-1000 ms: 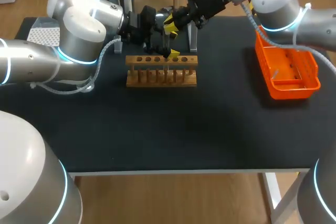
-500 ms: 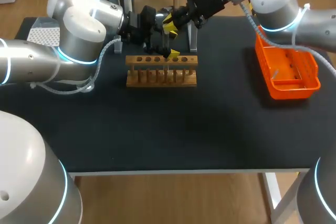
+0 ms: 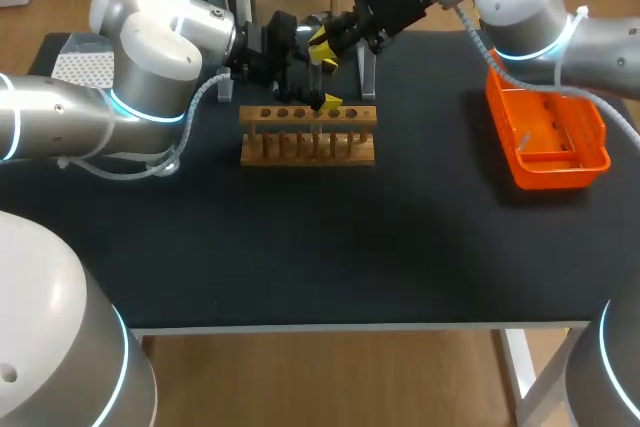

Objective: Invert the test tube, pick up the pipette, mount the tip to pipette, aspirate from beaker and dispense into the tube, eject the tip, return the pipette, and cap with the stopper.

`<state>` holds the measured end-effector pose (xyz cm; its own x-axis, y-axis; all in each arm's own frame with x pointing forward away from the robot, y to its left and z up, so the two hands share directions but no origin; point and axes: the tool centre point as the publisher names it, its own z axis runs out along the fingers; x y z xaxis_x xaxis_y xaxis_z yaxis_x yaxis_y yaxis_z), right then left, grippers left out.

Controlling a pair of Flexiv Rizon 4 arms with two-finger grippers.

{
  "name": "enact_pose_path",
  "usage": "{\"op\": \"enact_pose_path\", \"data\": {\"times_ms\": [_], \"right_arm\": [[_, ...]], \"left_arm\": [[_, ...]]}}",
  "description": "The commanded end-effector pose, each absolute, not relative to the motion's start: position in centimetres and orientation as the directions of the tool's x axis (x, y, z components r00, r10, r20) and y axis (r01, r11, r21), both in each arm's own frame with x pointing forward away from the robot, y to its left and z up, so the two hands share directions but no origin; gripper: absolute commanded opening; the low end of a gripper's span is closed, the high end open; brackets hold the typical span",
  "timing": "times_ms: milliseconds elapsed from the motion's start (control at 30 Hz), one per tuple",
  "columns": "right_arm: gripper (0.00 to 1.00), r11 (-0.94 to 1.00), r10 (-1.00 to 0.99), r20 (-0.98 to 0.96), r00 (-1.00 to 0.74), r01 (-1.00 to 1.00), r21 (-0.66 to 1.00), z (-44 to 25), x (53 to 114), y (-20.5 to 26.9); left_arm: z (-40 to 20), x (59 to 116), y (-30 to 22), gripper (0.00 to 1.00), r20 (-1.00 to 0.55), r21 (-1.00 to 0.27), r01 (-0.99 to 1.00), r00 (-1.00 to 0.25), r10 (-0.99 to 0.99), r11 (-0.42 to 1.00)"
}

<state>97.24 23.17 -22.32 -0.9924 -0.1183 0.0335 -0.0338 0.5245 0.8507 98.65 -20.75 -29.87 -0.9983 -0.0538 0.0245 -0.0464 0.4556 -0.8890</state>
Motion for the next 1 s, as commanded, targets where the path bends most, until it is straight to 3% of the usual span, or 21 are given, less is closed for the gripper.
{"op": "enact_pose_path", "data": {"times_ms": [33, 1000], "right_arm": [[0.00, 0.530, -0.121, 0.039, -0.992, -0.031, 0.847, -22.7, 97.4, 23.2], [0.00, 0.518, -0.111, 0.029, -0.993, -0.033, 0.855, -22.0, 97.8, 23.1]], "left_arm": [[-29.9, 98.8, -20.8, 1.00, 0.027, -0.889, -0.047, -0.998, -0.051, 0.456], [-29.9, 98.8, -20.8, 1.00, 0.027, -0.889, -0.047, -0.998, -0.051, 0.456]]}}
